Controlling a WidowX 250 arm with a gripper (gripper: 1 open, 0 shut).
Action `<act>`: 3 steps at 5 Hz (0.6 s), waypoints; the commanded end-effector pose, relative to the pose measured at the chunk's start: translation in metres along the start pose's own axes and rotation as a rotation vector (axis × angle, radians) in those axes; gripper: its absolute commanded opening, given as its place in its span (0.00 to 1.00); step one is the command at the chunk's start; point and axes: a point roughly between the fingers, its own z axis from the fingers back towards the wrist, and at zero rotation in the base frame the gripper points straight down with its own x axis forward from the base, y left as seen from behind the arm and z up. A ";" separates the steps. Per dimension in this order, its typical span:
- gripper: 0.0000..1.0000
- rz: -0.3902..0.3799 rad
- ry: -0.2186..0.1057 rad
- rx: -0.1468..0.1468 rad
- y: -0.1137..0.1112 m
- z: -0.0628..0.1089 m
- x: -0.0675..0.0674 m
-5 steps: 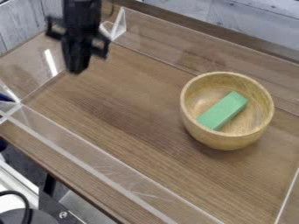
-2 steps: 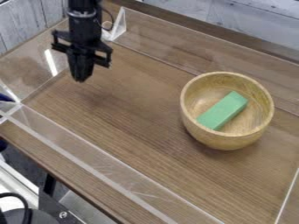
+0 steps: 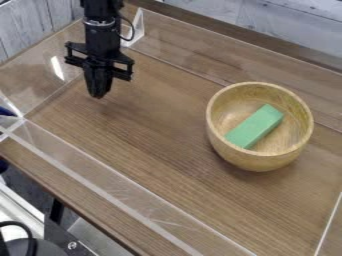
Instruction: Put the green block in the brown bowl
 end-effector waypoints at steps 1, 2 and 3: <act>0.00 0.014 -0.072 0.027 0.003 0.013 0.006; 0.00 0.017 -0.058 0.021 0.006 0.014 0.010; 0.00 0.021 -0.043 0.017 0.009 0.014 0.014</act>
